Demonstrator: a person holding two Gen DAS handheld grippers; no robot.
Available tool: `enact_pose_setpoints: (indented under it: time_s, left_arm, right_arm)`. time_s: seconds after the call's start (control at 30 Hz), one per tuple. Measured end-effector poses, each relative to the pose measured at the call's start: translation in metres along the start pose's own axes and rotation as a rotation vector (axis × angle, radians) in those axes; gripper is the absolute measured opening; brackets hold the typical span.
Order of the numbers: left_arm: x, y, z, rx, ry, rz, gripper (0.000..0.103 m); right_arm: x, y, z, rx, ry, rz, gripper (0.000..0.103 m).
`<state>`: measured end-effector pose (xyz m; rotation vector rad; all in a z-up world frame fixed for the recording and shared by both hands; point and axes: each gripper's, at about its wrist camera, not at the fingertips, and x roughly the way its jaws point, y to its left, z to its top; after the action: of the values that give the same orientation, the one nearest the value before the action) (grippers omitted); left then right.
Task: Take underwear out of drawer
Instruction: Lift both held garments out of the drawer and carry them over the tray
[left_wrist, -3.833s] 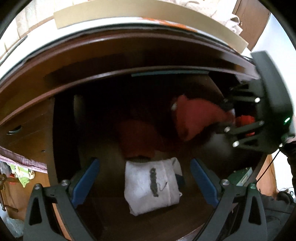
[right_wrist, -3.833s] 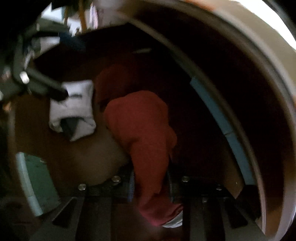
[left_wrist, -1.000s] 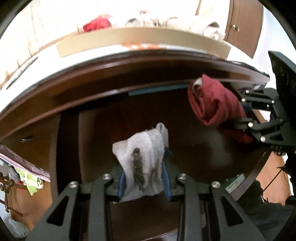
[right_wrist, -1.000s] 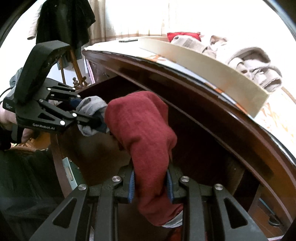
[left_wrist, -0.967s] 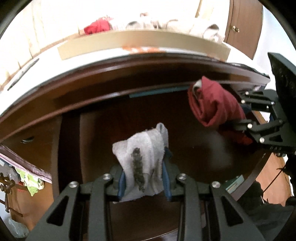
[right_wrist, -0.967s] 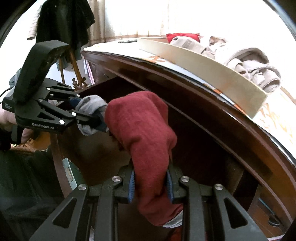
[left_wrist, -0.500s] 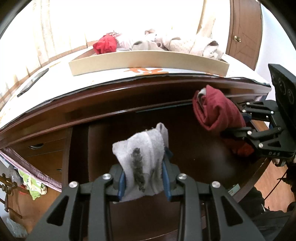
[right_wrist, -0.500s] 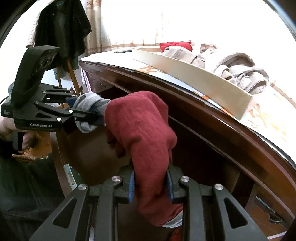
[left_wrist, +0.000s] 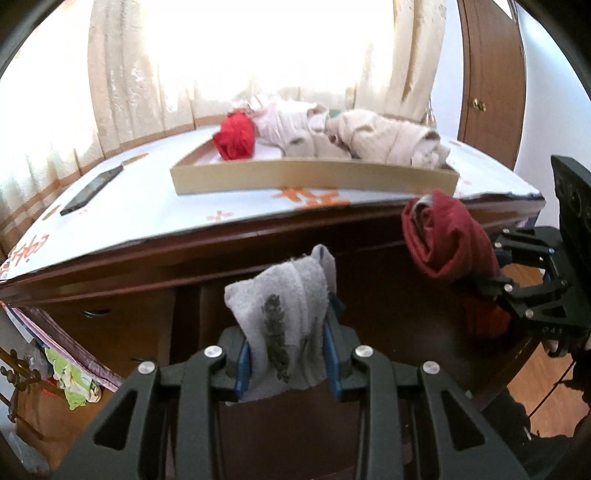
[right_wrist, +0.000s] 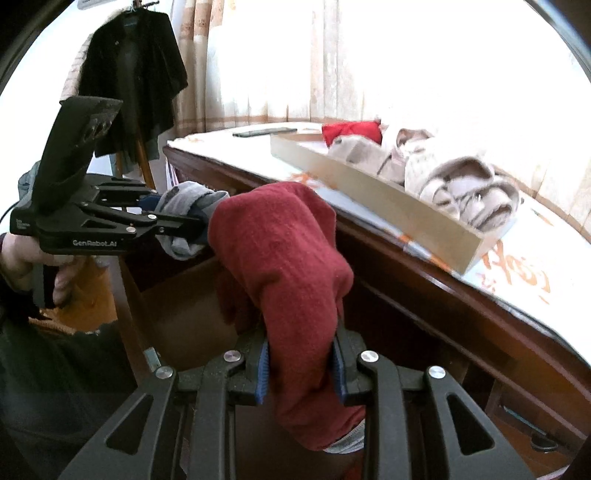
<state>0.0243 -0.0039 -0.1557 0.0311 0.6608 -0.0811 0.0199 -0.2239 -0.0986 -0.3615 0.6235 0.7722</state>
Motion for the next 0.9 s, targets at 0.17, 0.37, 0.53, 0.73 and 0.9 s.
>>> enact_pose_setpoints:
  time_s: [0.17,0.37,0.53,0.73,0.9]
  left_arm:
    - [-0.01,0.007,0.007,-0.011,-0.051,0.015,0.031]
    - [-0.021,0.013,0.014,-0.015,-0.104,0.028,0.031]
    - [-0.027,0.017,0.023,-0.006,-0.144,0.041,0.031]
    - [-0.034,0.02,0.038,0.012,-0.181,0.056,0.031]
    - [-0.037,0.024,0.05,0.029,-0.205,0.066,0.031]
  right_arm:
    - [-0.013,0.004,0.013,0.002,-0.044,0.006,0.029]
    - [-0.02,0.008,0.029,0.005,-0.084,0.007,0.029]
    - [-0.021,0.007,0.04,0.019,-0.113,0.003,0.029]
    - [-0.022,0.004,0.056,0.025,-0.136,0.004,0.029]
    - [-0.023,0.005,0.072,0.012,-0.15,-0.002,0.029]
